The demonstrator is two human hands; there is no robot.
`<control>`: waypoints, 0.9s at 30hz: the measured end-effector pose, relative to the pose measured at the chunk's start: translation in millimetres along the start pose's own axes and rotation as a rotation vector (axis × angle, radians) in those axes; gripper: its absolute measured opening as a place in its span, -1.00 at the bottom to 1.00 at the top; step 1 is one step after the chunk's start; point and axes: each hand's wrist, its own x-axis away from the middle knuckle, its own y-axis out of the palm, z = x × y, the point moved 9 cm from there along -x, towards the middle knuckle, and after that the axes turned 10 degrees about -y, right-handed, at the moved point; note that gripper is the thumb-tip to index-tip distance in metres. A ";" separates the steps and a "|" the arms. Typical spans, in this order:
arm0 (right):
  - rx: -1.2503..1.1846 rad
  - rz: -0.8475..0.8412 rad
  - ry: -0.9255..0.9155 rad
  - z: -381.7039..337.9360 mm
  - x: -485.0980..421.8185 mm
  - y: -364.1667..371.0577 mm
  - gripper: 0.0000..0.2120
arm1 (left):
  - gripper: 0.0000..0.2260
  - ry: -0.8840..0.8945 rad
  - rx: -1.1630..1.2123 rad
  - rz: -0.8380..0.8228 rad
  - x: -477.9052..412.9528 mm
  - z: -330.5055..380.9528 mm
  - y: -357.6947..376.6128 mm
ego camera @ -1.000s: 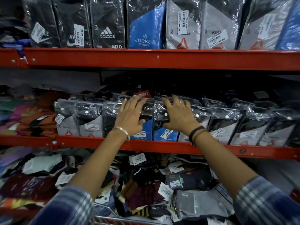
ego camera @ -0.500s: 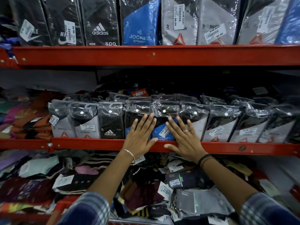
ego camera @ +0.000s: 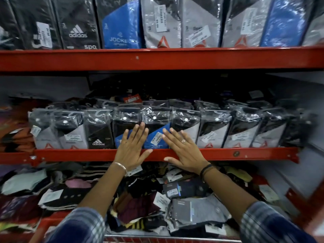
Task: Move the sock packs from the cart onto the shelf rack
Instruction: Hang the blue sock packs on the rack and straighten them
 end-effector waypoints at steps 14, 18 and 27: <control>0.289 0.218 0.173 113.9 103.1 -33.0 -0.40 | -0.36 0.276 0.066 0.131 -55.0 183.4 -0.7; 0.315 0.243 0.159 121.1 102.6 -25.0 -0.32 | -0.32 0.201 -0.035 0.109 -60.5 185.4 20.5; 0.322 0.220 0.160 128.2 99.7 -11.2 -0.33 | -0.40 0.152 -0.124 0.119 -62.2 186.2 34.1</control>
